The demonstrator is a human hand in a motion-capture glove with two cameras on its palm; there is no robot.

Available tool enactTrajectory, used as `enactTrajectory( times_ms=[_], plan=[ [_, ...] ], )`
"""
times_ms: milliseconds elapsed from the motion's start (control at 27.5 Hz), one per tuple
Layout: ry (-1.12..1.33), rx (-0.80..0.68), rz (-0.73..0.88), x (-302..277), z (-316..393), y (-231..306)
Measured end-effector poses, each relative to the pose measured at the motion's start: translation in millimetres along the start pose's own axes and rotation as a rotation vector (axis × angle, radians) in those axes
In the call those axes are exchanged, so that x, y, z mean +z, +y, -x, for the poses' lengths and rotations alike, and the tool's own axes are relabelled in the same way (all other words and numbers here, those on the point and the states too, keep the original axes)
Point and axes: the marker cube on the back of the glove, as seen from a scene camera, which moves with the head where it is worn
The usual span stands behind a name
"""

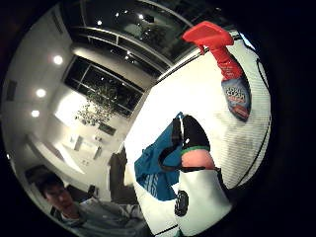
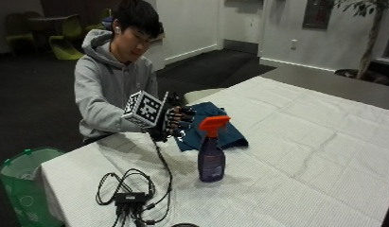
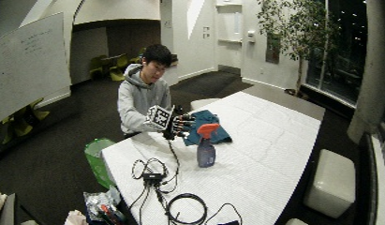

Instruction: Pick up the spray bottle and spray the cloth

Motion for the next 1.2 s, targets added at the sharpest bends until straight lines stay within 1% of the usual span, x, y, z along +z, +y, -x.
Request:
enactTrajectory(
  times_ms=[364,1200],
  plan=[
    [-0.004,0.041,0.010,7,-14,-18],
    [-0.123,0.180,0.030,24,-37,-43]
  ],
)
